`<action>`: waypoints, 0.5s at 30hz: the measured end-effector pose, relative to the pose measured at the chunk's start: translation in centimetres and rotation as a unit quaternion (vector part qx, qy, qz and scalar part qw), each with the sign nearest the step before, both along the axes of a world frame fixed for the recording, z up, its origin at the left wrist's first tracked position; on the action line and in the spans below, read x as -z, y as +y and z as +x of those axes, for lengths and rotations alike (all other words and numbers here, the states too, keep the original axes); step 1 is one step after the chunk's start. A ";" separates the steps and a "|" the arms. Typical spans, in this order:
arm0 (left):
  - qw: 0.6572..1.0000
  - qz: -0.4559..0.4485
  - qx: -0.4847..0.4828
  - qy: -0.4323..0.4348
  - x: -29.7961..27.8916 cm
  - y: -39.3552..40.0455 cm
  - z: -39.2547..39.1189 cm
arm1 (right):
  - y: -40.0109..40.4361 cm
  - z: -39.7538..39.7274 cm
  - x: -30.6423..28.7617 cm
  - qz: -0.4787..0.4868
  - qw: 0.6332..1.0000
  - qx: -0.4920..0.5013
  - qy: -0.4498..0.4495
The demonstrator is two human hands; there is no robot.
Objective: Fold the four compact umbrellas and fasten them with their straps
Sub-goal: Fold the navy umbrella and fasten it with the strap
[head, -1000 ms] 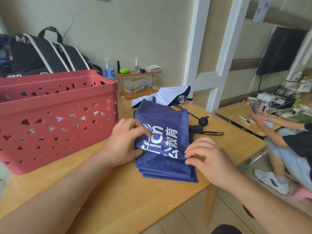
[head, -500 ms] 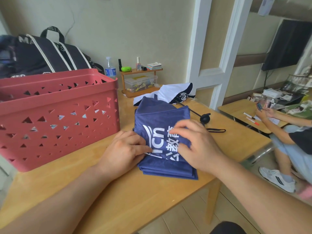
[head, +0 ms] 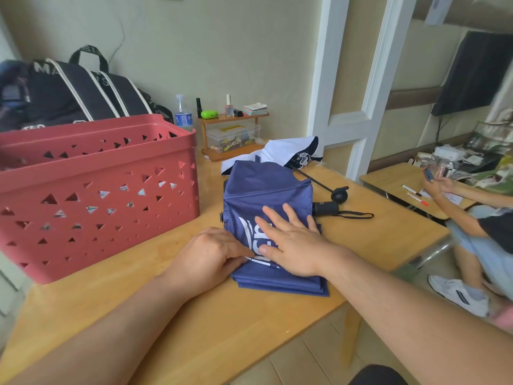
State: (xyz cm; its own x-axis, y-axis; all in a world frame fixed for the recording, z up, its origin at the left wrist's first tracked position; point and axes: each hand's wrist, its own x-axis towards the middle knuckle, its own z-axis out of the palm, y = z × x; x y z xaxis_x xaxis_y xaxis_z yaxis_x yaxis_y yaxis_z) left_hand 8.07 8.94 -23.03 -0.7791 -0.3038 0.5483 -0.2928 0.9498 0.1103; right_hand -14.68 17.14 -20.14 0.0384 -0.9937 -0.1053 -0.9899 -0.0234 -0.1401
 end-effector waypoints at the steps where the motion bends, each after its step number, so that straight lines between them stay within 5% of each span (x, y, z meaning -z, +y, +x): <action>1: 1.000 0.003 0.001 -0.003 0.0 0.0 0.0 | 0.4 0.0 -0.3 -0.016 1.000 -0.001 0.000; 11: 0.998 0.010 0.012 0.054 -0.7 0.8 -0.2 | 3.2 -1.2 0.0 0.002 0.999 0.029 -0.027; 15: 0.998 0.053 0.020 -0.014 -1.4 1.6 -0.4 | 3.6 -1.6 1.2 0.038 0.999 0.018 0.008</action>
State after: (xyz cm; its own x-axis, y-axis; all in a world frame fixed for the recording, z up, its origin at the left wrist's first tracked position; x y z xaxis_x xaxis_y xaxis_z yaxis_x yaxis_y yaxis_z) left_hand 7.71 10.55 -21.59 -0.8060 -0.3271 0.4933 -0.2586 0.9443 0.2037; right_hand -16.27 20.73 -21.34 0.0014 -0.9836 -0.1801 -0.9920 0.0214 -0.1248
